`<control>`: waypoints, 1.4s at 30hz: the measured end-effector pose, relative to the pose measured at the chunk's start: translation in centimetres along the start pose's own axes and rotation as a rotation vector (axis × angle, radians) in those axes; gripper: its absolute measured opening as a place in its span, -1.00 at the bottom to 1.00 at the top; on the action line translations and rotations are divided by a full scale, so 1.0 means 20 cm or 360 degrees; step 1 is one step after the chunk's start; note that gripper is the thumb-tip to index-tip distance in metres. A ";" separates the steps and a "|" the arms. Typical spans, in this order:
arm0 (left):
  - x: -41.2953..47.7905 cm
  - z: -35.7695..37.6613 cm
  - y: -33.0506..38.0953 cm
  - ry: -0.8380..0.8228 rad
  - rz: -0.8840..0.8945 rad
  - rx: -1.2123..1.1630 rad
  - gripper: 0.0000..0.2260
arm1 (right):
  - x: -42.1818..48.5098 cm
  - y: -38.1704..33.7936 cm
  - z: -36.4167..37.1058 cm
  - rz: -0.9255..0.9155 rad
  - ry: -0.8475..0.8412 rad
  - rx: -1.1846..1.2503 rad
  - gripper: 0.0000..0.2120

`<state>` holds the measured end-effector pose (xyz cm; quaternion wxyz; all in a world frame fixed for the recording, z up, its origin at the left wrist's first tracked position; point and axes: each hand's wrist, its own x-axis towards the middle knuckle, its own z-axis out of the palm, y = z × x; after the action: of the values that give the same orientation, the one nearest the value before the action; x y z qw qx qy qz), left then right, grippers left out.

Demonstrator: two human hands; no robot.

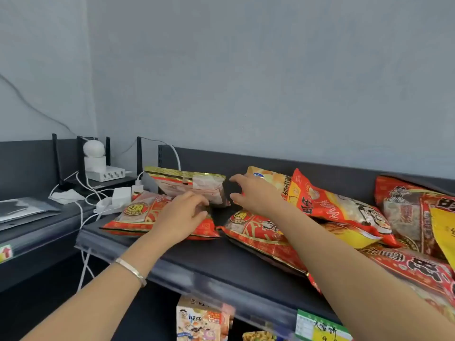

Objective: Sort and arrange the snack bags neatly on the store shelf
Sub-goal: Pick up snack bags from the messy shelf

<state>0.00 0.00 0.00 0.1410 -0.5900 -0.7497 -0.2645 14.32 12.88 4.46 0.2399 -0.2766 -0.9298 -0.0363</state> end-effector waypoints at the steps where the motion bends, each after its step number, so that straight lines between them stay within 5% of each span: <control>1: 0.05 0.03 0.02 -0.0022 -0.0002 -0.0075 -0.73 | 0.01 0.03 -0.01 0.0037 -0.0069 -0.0016 -0.52; 7: 0.33 0.25 0.24 -0.0232 -0.0027 -0.0448 -0.59 | 0.08 0.30 -0.04 0.0175 -0.0591 -0.0427 -0.37; 11: 0.52 0.44 0.31 -0.0324 -0.0184 -0.0645 -0.49 | 0.12 0.40 -0.08 0.0172 -0.0699 -0.0628 -0.29; 15: 0.65 0.54 0.33 -0.0418 -0.0408 -0.0462 -0.25 | 0.15 0.49 -0.22 0.0119 -0.0787 -0.0143 -0.38; 20: 0.78 0.62 0.32 -0.0487 -0.0541 -0.0631 0.13 | 0.10 0.71 -0.30 0.0265 -0.0426 0.0139 -0.49; 26: 0.77 0.50 0.42 -0.0258 -0.0514 -0.0660 -0.24 | -0.01 0.86 -0.12 0.0653 -0.0563 0.0230 -0.25; 32: 0.69 0.44 0.32 -0.0159 -0.0969 -0.2299 -0.52 | -0.06 0.91 -0.05 0.1034 -0.0423 0.0181 0.16; 37: 0.60 0.51 0.45 0.0152 -0.1128 -0.3022 -0.72 | -0.12 0.94 -0.05 0.1226 -0.0395 -0.0009 0.07; 42: 0.57 0.60 0.67 -0.0206 -0.1054 -0.3109 -0.46 | -0.15 0.95 -0.05 0.1269 -0.0357 -0.0001 -0.10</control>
<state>11.08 18.30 -0.79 -0.5199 -0.2244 -0.3390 -0.7512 27.07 27.28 2.77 0.1323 -0.6175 -0.7701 0.0896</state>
